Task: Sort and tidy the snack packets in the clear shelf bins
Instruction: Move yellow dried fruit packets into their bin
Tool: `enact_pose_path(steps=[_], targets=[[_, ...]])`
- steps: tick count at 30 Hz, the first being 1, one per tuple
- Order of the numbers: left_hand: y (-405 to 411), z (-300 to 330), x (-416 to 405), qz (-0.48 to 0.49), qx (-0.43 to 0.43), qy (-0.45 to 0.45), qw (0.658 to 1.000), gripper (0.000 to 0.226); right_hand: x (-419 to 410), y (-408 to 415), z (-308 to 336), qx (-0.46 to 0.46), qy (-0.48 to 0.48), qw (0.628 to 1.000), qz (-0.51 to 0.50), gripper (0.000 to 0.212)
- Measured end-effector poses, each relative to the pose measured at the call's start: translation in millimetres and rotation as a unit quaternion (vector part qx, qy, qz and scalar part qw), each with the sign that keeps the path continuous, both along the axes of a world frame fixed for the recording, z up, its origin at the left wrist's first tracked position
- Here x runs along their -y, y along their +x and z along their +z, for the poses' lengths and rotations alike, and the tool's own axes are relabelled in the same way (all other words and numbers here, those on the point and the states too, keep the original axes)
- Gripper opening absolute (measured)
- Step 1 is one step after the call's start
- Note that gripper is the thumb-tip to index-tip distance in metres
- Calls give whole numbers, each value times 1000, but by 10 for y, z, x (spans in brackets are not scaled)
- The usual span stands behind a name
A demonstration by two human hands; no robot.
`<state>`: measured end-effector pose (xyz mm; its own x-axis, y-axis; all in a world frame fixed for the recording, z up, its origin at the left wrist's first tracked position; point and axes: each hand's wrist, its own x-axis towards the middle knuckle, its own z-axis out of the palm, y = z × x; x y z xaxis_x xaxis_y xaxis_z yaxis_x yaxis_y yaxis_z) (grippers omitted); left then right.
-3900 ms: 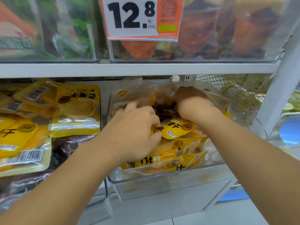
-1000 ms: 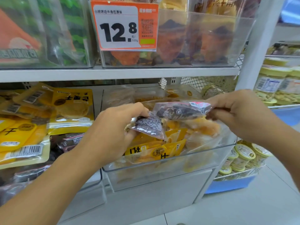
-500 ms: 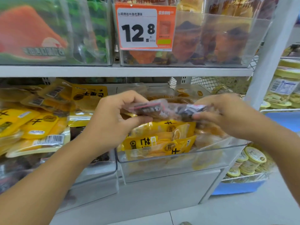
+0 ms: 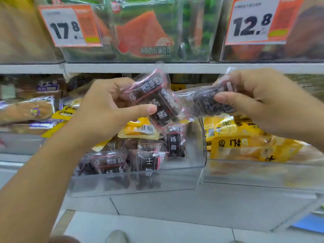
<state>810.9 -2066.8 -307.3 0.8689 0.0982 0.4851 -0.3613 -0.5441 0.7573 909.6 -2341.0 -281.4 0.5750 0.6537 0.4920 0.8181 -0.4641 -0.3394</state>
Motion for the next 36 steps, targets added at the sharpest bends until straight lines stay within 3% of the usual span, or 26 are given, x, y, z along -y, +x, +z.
enact_pose_path(steps=[3, 8, 12, 15, 20, 24, 27, 28, 31, 34, 36], targets=[[-66, -32, -141, 14, -14, -24, 1000, 22, -237, -10, 146, -10, -155, 988, -24, 22], [-40, -134, -286, 45, -16, -37, 998, 11, -816, -14, 71, 34, -385, 920, -66, 31], [60, -262, -330, 62, -9, 23, 998, 35, -1196, 85, -457, 84, -458, 882, -64, 17], [102, -317, -331, 63, -12, 49, 997, 38, -1196, 135, -469, 67, -454, 885, -76, 33], [137, -300, -330, 52, -14, 28, 998, 36, -1175, 91, -498, 184, -368, 908, -80, 42], [171, -302, -160, 0, -27, 25, 999, 35, -780, 115, -250, 0, -226, 974, -28, 61], [249, -354, 107, -12, -12, 55, 998, 24, -465, -25, -34, -210, -81, 969, 106, 71], [280, -370, 190, -11, -12, 71, 997, 24, -444, -49, -25, -209, -80, 968, 116, 65], [348, -396, 336, 1, -31, 116, 993, 28, -574, 11, -177, -9, -201, 979, 14, 30], [313, -345, 282, 8, -91, 164, 982, 48, -769, -4, -286, 29, -307, 951, -21, 33], [244, -272, 171, 18, -155, 283, 946, 60, -850, -35, -304, 42, -362, 931, -33, 37]])
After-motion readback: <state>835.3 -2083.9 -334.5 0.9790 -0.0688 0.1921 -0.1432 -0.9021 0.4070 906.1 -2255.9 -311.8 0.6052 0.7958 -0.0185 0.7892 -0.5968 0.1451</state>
